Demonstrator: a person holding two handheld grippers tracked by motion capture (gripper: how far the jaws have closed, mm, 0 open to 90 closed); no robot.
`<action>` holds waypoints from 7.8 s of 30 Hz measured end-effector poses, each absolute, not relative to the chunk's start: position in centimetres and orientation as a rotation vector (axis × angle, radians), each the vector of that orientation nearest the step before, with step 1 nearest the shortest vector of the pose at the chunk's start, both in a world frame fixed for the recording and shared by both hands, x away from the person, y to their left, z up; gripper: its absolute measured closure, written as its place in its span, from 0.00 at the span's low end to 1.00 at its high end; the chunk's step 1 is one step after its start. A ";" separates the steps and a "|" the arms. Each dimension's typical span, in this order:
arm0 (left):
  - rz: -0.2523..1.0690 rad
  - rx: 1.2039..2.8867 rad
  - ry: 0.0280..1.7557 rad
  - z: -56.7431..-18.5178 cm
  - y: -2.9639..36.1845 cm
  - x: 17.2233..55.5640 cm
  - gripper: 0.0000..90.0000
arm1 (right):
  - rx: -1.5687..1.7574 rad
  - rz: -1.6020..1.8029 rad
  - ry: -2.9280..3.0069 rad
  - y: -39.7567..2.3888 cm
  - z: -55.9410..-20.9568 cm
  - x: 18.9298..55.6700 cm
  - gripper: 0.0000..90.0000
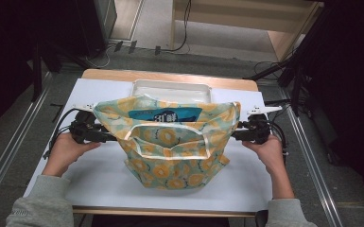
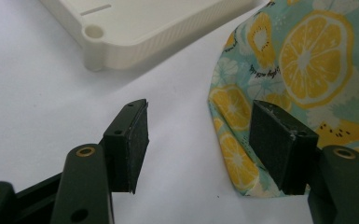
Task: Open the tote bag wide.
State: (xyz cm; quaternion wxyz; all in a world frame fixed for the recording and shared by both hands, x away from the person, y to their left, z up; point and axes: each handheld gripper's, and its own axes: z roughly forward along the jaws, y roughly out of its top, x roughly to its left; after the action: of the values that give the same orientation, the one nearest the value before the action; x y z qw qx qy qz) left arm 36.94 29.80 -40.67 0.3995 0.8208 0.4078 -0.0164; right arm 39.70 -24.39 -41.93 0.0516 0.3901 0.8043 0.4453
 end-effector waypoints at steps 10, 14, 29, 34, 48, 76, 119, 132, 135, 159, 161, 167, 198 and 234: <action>-0.036 2.101 1.042 -40.6 29.4 36.9 0.40 | 1.189 1.350 2.459 -24.4 -42.0 39.8 0.44; -0.043 2.103 1.045 -40.6 29.4 36.8 0.40 | 1.190 1.345 2.462 -24.4 -42.0 39.8 0.44; -0.043 2.104 1.034 -40.3 29.6 36.5 0.38 | 1.169 1.332 2.479 -23.8 -42.0 40.0 0.41; -0.045 2.096 1.047 -40.3 29.6 36.4 0.38 | 1.162 1.330 2.485 -23.6 -42.0 40.1 0.40; -0.074 2.087 1.051 -40.2 30.1 36.5 0.41 | 1.146 1.342 2.490 -23.6 -41.9 40.1 0.40; -0.123 2.144 0.944 -34.7 30.0 38.4 0.59 | 1.083 1.395 2.509 -24.8 -36.3 40.4 0.49; -0.015 2.169 0.791 -21.5 28.8 39.3 0.74 | 0.801 1.451 2.542 -22.8 -23.0 39.6 0.96; -0.067 2.223 0.698 -20.6 25.2 37.9 0.99 | 0.660 1.423 2.667 -18.5 -22.8 39.4 0.97; -0.086 2.231 0.699 -21.1 24.6 37.6 1.00 | 0.646 1.422 2.686 -18.1 -23.2 39.4 0.97; -0.108 2.266 0.727 -25.3 23.8 36.9 0.98 | 0.667 1.342 2.777 -17.5 -27.1 39.2 0.97; -0.114 2.261 0.728 -25.6 23.9 36.8 0.97 | 0.665 1.338 2.780 -17.6 -27.5 38.9 0.97; -0.130 2.265 0.721 -26.7 23.8 36.3 0.96 | 0.644 1.336 2.777 -17.6 -28.0 37.5 0.95; -0.165 2.219 0.703 -30.0 24.1 33.6 0.90 | 0.597 1.357 2.735 -17.4 -30.1 33.2 0.93; -0.220 2.166 0.716 -35.7 24.8 33.2 0.86 | 0.683 1.378 2.759 -19.0 -35.1 31.9 0.94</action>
State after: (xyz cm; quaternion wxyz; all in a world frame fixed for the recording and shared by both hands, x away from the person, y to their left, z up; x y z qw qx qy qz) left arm 33.19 24.81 -35.71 0.4123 0.8610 0.2847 -0.0874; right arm 31.87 -19.05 -35.15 -0.0083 0.2162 0.8734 0.4363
